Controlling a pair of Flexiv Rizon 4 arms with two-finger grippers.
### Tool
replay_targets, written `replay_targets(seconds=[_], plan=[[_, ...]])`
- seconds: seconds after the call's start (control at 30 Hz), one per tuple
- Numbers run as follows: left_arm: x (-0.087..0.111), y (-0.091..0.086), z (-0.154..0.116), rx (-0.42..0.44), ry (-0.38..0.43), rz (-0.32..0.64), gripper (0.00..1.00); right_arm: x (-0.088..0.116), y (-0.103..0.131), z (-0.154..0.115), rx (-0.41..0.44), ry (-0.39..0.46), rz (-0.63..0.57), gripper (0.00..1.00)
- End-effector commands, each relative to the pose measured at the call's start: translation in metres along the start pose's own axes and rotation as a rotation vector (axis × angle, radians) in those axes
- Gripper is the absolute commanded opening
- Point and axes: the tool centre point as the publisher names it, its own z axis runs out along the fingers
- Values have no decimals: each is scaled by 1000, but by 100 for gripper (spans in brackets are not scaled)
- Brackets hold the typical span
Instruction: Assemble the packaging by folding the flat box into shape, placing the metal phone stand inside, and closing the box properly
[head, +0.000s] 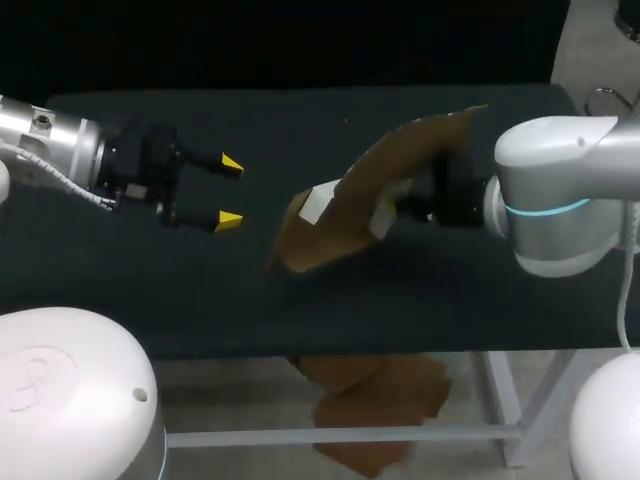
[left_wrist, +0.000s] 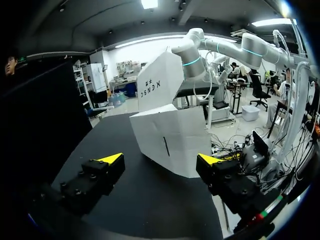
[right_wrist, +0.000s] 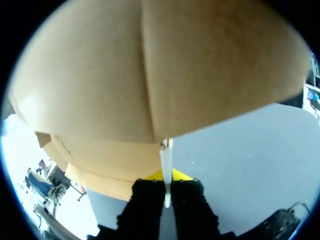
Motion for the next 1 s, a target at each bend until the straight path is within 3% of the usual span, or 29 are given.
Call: replay_targets(seconds=[0.03,0.33,0.53,0.8,0.87,0.9,0.93,1.0], plan=[[-3,-1,-3,-35,3,28,100,-3,7,-1,248,-38,44,0],[-9,4,-13,-71,-25,122,100,-9,6,-10,346,22,103,0],[-13,8,-18,-103,-37,143,100,-14,3,-10,474,9,136,0],[-18,15,-18,-190,2,134,100,-18,-9,-14,736,-173,242,0],[-19,16,-18,-211,12,133,100,-19,-12,-15,775,-242,259,0],[-20,17,-18,-249,25,127,100,-21,-16,-17,816,-334,259,0],[-22,19,-18,-279,31,111,100,-23,-17,-20,814,-392,260,0],[-22,19,-18,-286,32,106,100,-23,-17,-20,814,-392,260,0]])
